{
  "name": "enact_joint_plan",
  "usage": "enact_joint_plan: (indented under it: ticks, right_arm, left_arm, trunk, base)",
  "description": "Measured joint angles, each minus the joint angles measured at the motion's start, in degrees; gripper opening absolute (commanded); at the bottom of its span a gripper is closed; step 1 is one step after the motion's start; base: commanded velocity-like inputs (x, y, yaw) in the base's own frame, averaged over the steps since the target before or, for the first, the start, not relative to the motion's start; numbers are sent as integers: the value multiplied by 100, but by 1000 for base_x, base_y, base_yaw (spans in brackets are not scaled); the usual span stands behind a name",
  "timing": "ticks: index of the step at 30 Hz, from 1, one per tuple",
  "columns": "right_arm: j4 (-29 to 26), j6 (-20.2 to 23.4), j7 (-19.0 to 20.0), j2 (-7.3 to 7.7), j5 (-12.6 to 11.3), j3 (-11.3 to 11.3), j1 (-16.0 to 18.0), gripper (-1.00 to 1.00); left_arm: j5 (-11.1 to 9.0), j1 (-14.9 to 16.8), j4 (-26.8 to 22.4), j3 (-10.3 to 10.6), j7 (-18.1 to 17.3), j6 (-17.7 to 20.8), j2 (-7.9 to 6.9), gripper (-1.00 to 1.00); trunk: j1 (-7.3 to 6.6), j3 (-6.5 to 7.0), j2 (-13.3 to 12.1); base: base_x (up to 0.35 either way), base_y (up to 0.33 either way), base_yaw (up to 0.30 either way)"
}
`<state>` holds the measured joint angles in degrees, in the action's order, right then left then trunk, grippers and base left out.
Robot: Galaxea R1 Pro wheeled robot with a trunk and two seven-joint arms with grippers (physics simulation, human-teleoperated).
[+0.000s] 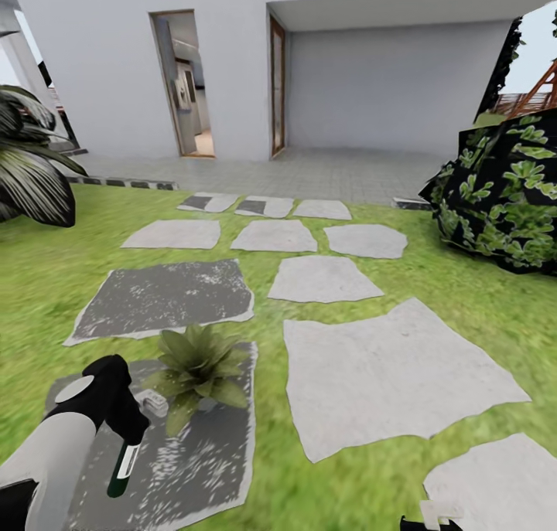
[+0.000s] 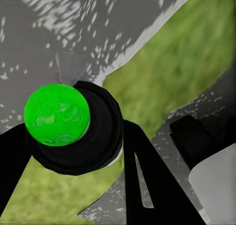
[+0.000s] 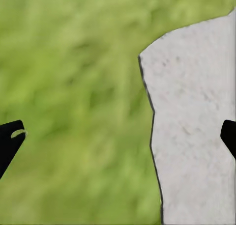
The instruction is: Pick up the pesticide atomizer in the garden and spray insectifuge to fully cover both potted plants in the garden.
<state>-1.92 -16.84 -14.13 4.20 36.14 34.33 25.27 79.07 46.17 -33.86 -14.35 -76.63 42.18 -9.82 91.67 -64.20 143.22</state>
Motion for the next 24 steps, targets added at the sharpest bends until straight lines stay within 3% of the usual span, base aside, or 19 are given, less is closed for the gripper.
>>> enact_joint_plan:
  ticks: [9,17,21,24]
  right_arm:
    - [-4,-1,-7,7,0,0,-1,100]
    - [-3,0,-18,7,0,-1,0,100]
    - [-3,0,-17,1,0,0,0,100]
    - [-4,0,-15,0,0,1,-1,100]
  left_arm:
    - [2,7,-10,39,12,111,1,-100]
    - [31,68,-14,82,-40,196,29,-100]
    - [214,166,-18,370,-73,463,27,-100]
    - [231,408,-4,414,-104,583,30,-100]
  trunk:
    - [0,-46,0]
    - [3,-47,0]
    - [4,-47,0]
    - [2,-47,0]
  base:
    - [129,-292,102]
    - [-50,-308,107]
    - [-210,-214,270]
    - [-95,-64,276]
